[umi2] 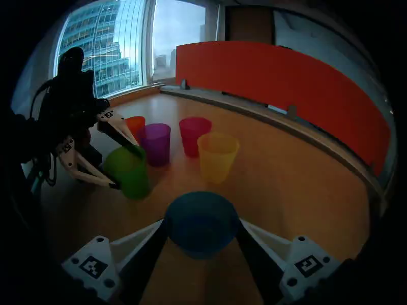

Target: Pour water

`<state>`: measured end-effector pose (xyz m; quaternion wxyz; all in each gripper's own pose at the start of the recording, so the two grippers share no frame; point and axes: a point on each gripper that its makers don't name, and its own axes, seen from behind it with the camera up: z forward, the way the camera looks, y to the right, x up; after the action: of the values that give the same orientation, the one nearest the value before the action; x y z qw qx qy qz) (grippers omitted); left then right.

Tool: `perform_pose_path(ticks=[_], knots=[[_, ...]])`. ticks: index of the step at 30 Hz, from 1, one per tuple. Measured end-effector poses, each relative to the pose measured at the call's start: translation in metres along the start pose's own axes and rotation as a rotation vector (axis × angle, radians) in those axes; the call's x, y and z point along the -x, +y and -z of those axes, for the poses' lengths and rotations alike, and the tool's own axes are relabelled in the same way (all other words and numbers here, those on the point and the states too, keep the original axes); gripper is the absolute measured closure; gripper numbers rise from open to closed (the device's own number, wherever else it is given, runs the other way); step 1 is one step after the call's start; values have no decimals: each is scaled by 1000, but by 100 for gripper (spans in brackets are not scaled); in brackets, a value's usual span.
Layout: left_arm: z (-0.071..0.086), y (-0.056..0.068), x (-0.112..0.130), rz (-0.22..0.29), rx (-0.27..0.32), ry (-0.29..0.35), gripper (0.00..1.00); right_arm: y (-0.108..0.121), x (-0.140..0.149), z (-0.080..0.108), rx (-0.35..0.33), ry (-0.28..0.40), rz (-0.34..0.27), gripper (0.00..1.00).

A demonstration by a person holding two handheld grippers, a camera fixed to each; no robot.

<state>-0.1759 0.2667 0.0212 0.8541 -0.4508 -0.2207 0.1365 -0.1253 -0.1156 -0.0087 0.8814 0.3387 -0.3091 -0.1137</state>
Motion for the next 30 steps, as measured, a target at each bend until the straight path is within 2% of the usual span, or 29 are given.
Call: perform_pose_path(ticks=[9,18,30], knots=[[12,0,-11,5,-7,23,11,-2,-16,14,5,31,3,8],[31,-9,-25,23,-35,55,11,-1,-37,33,23,82,13,8],[61,-20,-52,16,-86,123,11,-5,-74,59,42,182,20,8]])
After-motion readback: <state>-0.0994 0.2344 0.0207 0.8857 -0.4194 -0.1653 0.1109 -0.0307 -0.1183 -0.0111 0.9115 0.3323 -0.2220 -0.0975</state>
